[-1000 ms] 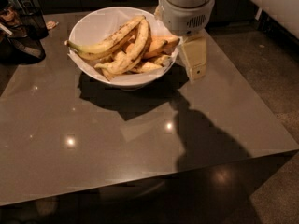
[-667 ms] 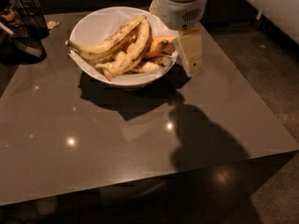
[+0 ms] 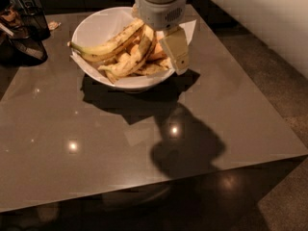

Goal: Pick banana from white bowl

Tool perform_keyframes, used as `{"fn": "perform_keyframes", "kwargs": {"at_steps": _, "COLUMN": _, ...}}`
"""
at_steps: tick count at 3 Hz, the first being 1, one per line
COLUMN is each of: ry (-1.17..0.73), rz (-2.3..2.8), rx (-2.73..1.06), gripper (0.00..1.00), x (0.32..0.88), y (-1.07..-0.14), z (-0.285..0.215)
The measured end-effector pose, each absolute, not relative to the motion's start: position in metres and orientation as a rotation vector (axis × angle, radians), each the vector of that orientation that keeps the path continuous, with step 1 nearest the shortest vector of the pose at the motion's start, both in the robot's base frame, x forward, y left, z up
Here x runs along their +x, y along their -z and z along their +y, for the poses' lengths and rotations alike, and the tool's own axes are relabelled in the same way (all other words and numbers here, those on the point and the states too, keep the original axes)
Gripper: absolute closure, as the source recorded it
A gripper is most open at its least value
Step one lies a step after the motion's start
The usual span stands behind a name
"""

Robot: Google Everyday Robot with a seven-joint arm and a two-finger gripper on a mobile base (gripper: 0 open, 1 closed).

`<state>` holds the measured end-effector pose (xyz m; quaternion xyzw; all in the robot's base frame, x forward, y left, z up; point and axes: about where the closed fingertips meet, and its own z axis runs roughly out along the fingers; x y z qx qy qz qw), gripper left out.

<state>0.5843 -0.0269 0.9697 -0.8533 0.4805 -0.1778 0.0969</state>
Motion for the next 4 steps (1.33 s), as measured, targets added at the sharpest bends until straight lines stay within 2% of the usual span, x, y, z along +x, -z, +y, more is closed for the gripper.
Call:
{"fn": "perform_keyframes", "kwargs": {"at_steps": 2, "ry": 0.547, "rz": 1.281, "rx": -2.598, "gripper": 0.02, "x": 0.594, "y": -0.972, "z": 0.009}}
{"fn": "perform_keyframes", "kwargs": {"at_steps": 4, "ry": 0.544, "rz": 1.226, "rx": -2.630, "gripper": 0.29, "x": 0.603, "y": -0.971, "z": 0.025}}
